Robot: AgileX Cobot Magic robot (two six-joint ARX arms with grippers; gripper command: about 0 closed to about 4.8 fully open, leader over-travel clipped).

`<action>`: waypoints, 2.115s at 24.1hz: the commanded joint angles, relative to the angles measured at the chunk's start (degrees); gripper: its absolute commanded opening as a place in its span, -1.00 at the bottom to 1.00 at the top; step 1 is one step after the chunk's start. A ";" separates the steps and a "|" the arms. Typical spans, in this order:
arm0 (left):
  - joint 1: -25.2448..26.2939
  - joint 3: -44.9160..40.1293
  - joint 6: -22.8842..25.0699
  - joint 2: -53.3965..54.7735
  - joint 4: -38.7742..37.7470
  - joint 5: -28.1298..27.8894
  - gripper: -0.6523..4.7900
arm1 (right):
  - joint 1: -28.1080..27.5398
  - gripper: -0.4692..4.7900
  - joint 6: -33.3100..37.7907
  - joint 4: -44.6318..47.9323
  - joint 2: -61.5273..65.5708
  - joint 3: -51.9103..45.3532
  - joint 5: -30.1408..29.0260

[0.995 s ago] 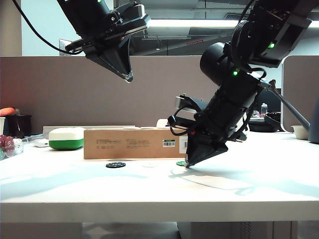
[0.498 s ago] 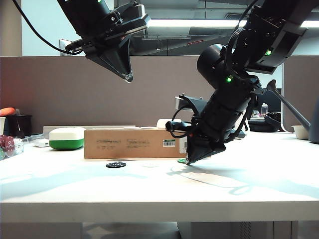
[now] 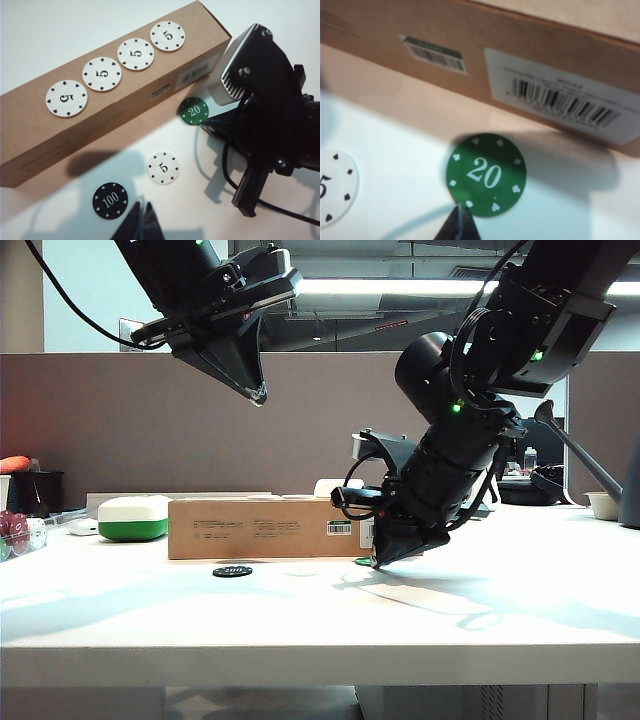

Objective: Push the chip, whose value equals the sum of all the chip values on the rectangular box, forward next to the box.

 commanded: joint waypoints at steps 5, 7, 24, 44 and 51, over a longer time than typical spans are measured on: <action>-0.09 0.17 0.02 -0.15 0.44 0.00 -0.78 | 0.04 -0.84 0.11 -0.46 1.40 -0.66 2.43; -0.09 0.17 0.02 -0.15 0.46 0.00 -0.78 | 0.07 -0.84 0.11 0.61 1.42 -0.66 2.40; -0.09 0.17 0.02 -0.15 0.44 0.00 -0.78 | 0.07 -0.84 0.15 1.40 -1.53 -0.63 2.21; -0.09 0.17 0.02 -0.15 0.44 0.00 -0.78 | 0.04 -0.84 1.60 -20.33 -22.08 -0.72 2.84; -0.09 0.17 0.02 -0.15 0.44 0.00 -0.78 | 0.04 -0.84 4.76 -25.09 -31.80 -6.88 4.46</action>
